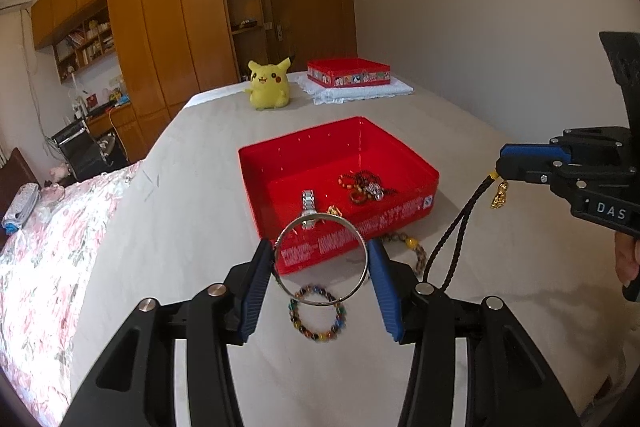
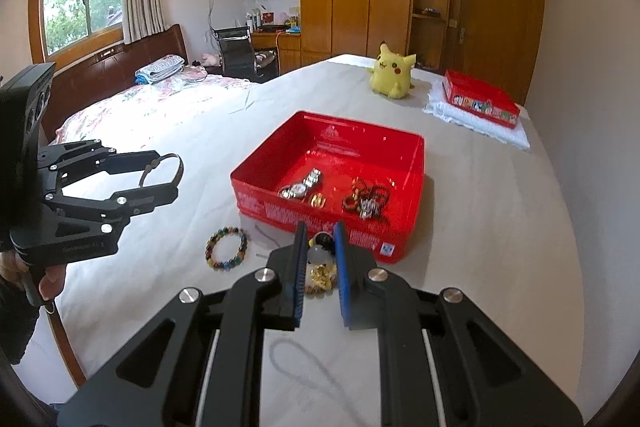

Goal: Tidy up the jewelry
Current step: 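Carry bangle and cord pendant into the red box and open both tools, then grasp the multicolour bead bracelet with the left tool while the right tool grasps the brown wooden bead bracelet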

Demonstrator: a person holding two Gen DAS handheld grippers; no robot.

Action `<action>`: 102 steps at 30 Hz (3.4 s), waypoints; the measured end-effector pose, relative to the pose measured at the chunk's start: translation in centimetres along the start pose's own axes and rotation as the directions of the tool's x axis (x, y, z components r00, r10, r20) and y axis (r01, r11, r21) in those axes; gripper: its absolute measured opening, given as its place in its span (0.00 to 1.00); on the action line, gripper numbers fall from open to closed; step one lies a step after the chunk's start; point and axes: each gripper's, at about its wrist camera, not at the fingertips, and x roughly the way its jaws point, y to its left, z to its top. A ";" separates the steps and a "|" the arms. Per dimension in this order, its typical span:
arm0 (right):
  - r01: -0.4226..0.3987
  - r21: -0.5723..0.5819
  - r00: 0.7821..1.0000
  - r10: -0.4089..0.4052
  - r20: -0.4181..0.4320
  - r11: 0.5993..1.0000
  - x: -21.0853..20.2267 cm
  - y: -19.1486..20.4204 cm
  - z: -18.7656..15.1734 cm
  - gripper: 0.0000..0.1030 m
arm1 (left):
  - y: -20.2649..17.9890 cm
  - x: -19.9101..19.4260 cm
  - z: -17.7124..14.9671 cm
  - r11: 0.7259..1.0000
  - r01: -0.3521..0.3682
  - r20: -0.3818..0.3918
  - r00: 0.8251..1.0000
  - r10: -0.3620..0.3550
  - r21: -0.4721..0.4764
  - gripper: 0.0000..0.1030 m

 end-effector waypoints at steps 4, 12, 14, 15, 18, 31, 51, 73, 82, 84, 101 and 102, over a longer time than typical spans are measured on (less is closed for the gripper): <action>-0.002 0.000 1.000 0.002 0.020 1.000 0.1 -0.6 1.8 0.11 | 0.3 1.0 1.6 1.000 0.003 0.003 1.000 -0.004 0.015 0.47; 0.003 0.022 0.999 -0.004 0.037 1.000 2.2 -2.3 6.3 0.11 | 1.5 4.2 5.6 1.000 0.020 -0.005 1.000 -0.020 0.023 0.47; 0.001 0.032 0.999 -0.002 0.034 1.000 3.0 -2.7 7.0 0.11 | 1.5 5.4 6.6 0.999 0.022 -0.010 1.000 -0.021 0.030 0.47; 0.004 0.035 0.999 -0.005 0.034 0.999 3.6 -2.9 7.4 0.11 | 1.6 6.0 7.0 0.999 0.023 -0.014 1.000 -0.023 0.032 0.47; 0.005 0.050 1.000 -0.007 0.029 0.999 5.2 -3.9 8.5 0.11 | 1.7 7.6 7.8 0.999 0.026 -0.030 0.999 -0.025 0.032 0.47; 0.021 0.143 0.996 -0.008 -0.090 0.989 14.6 -7.3 8.8 0.11 | 2.6 17.1 7.6 0.999 0.053 -0.162 0.985 -0.053 -0.007 0.47; 0.024 0.188 0.966 0.025 -0.257 0.982 22.4 -7.2 3.6 0.16 | 2.1 23.5 4.1 0.991 0.123 -0.286 0.949 -0.133 -0.052 0.48; -0.054 0.201 0.990 0.079 -0.119 0.978 11.1 -3.6 -1.9 0.32 | 4.9 10.5 -3.1 0.990 0.094 -0.189 0.976 -0.112 -0.103 0.69; -0.025 0.252 0.972 0.082 -0.218 0.967 14.0 -2.5 -6.7 0.32 | 4.0 13.5 -7.3 0.992 0.062 -0.302 0.949 -0.092 -0.105 0.63; -0.014 0.257 0.971 0.075 -0.229 0.966 14.9 -2.8 -6.5 0.32 | 3.8 14.0 -7.4 0.994 0.047 -0.304 0.950 -0.075 -0.097 0.61; -0.003 0.128 0.952 0.042 -0.303 0.992 12.7 -0.9 -9.8 0.14 | 3.2 12.1 -8.6 0.994 0.059 -0.272 0.959 -0.082 -0.091 0.07; -0.006 0.127 0.952 0.045 -0.304 0.992 12.5 -0.9 -9.9 0.12 | 3.1 11.8 -8.8 0.994 0.063 -0.272 0.959 -0.086 -0.091 0.07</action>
